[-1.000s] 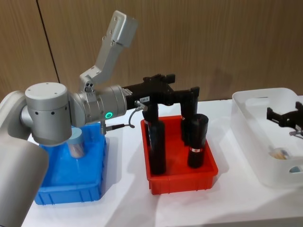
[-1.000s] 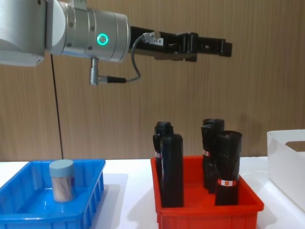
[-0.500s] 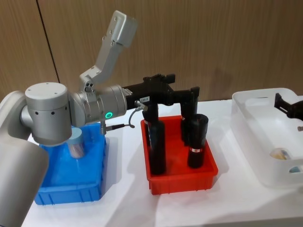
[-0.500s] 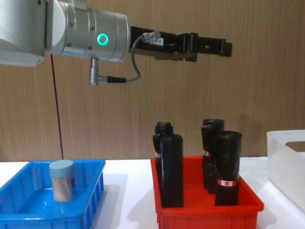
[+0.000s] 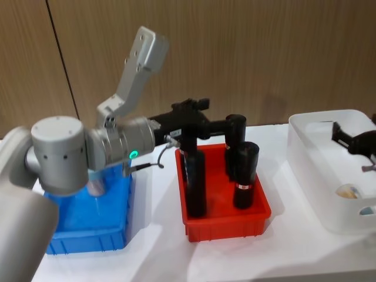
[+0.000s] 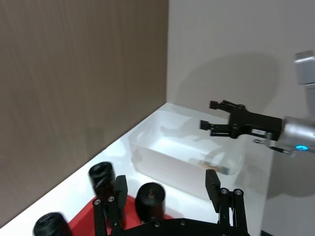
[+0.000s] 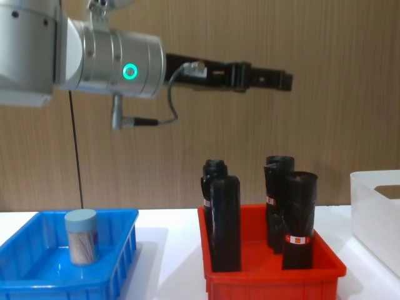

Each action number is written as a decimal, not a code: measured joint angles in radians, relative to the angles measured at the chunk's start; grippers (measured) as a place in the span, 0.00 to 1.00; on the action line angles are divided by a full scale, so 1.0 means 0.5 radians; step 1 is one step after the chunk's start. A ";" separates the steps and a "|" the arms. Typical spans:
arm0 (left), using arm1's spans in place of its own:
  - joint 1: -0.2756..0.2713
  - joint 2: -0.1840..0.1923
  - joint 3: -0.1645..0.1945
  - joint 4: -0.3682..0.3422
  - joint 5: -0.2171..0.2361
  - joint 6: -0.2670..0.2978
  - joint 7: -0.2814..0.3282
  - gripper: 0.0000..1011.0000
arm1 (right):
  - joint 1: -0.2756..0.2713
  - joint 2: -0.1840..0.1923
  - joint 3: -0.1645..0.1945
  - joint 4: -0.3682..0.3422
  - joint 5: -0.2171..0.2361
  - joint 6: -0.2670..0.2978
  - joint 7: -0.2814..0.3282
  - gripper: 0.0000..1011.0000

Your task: Pick the cotton swabs from the blue box and place them into the white box.

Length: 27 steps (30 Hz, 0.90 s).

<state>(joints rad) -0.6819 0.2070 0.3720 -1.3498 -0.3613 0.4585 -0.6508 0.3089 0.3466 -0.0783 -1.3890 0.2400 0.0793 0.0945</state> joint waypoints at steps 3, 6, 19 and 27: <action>0.055 0.021 0.010 -0.035 0.020 -0.054 0.080 0.99 | -0.057 -0.002 -0.025 -0.066 0.010 -0.008 -0.006 0.99; 0.109 0.043 0.020 -0.069 0.040 -0.109 0.157 0.99 | -0.116 -0.003 -0.052 -0.136 0.017 -0.016 -0.012 0.99; 0.348 0.137 0.066 -0.217 0.126 -0.349 0.502 0.99 | -0.365 -0.009 -0.167 -0.427 0.056 -0.053 -0.033 0.99; 0.486 0.191 0.092 -0.305 0.176 -0.487 0.701 0.99 | -0.523 -0.014 -0.239 -0.612 0.078 -0.075 -0.046 0.99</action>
<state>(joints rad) -0.4387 0.3027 0.4178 -1.5021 -0.2734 0.2150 -0.3003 0.0473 0.3397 -0.1980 -1.6952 0.2790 0.0416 0.0714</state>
